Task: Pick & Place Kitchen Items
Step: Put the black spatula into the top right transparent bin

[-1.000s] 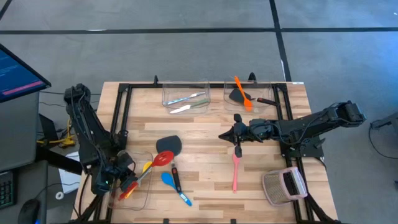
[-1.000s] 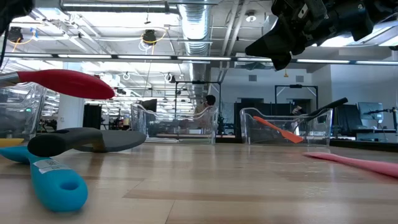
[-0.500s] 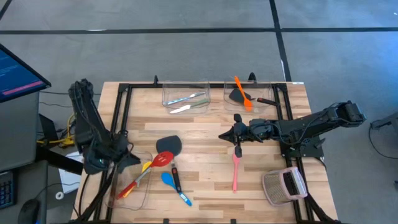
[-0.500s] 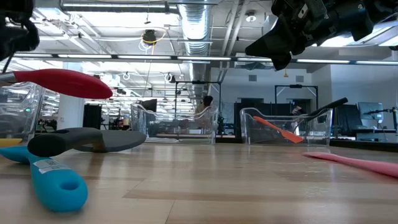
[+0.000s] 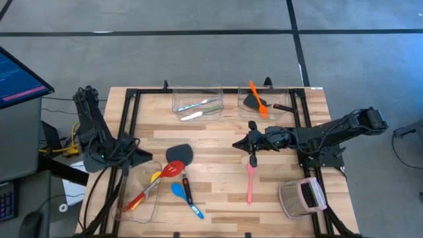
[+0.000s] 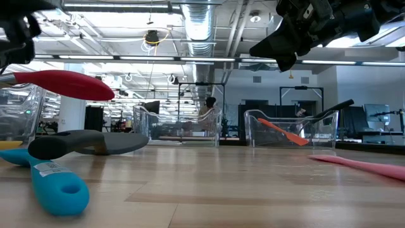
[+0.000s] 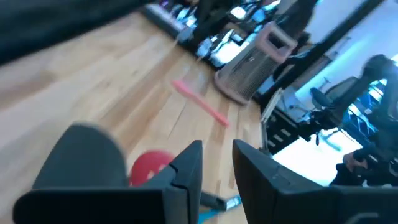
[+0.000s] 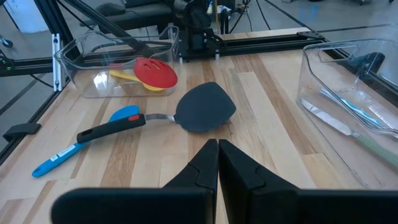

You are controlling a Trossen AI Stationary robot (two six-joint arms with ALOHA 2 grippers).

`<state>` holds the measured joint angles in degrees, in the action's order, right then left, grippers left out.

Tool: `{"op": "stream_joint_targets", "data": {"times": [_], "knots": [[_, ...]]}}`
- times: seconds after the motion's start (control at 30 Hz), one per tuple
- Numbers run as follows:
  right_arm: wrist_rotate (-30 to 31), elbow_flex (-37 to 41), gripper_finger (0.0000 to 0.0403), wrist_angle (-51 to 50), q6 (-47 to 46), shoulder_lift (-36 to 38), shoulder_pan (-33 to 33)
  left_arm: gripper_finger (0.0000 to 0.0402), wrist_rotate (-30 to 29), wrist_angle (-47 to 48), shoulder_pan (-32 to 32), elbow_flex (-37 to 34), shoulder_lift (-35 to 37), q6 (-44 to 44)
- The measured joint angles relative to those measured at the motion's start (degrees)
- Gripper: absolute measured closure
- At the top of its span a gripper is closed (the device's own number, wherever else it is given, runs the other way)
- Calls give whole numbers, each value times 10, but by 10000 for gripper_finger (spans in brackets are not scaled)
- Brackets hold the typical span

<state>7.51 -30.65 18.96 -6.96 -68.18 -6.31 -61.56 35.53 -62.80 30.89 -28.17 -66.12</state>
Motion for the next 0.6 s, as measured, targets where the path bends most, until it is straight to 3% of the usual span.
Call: {"op": "stream_joint_targets", "data": {"times": [0.33,0.4,0.6], "knots": [[0,0,395,1,0,0,0,350,13,-300,57,1,-41,437],[0,0,395,1,0,0,0,357,16,-320,70,1,-55,478],[0,0,395,1,0,0,0,373,16,-322,110,1,-113,483]]}}
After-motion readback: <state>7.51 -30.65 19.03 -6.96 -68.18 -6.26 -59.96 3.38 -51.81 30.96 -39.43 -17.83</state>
